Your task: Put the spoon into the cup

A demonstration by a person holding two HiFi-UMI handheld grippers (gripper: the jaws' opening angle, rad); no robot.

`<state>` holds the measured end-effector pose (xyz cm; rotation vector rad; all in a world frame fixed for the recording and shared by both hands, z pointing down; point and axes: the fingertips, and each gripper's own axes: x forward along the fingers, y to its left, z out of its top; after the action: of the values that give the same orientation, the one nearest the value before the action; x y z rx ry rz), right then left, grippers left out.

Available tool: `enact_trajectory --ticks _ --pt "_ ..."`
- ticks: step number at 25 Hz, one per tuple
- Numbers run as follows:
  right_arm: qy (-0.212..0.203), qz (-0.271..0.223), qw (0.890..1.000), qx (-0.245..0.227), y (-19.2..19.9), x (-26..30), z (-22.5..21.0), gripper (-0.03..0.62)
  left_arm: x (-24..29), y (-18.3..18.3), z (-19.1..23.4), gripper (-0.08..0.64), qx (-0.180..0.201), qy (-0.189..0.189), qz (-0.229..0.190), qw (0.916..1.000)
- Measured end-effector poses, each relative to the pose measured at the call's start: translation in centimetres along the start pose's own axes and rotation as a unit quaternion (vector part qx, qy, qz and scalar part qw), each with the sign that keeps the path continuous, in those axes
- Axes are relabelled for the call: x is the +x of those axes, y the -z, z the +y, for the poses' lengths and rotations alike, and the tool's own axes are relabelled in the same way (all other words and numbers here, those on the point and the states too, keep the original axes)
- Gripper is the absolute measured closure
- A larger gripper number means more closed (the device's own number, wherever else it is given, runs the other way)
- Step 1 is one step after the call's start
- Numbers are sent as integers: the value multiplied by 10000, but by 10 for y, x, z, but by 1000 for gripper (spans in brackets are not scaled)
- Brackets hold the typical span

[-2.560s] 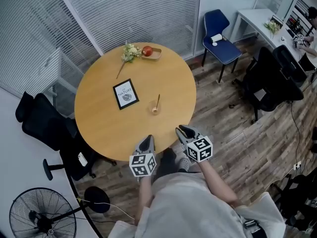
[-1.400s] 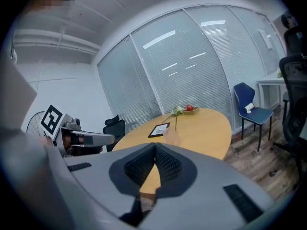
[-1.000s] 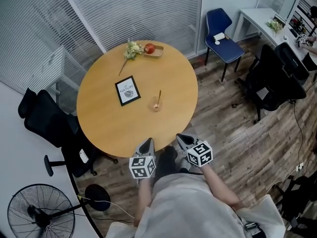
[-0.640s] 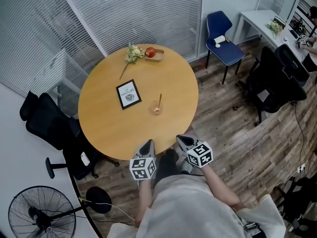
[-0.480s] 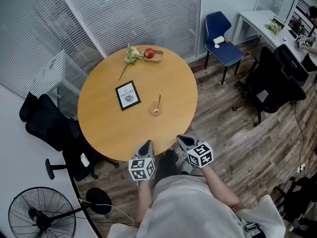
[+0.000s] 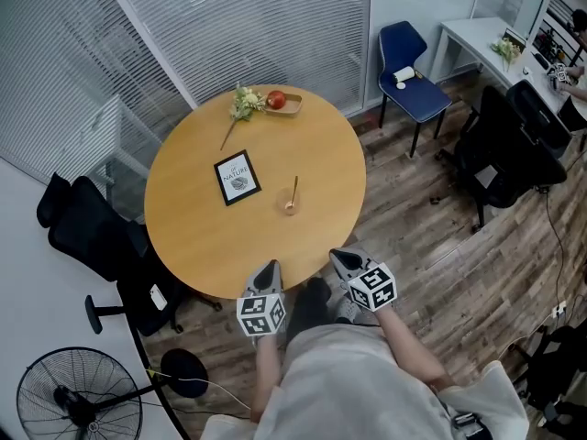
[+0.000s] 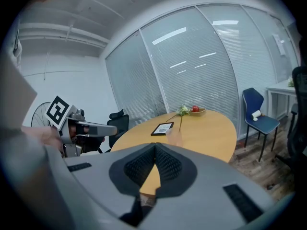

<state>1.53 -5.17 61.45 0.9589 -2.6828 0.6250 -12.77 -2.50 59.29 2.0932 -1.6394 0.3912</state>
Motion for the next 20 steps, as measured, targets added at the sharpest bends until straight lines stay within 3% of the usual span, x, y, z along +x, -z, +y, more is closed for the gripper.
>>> enact_trajectory --ticks 20 --pt "32 -108 9999 130 0 1 4 595 -8 0 8 551 -51 -23 -74 10000"
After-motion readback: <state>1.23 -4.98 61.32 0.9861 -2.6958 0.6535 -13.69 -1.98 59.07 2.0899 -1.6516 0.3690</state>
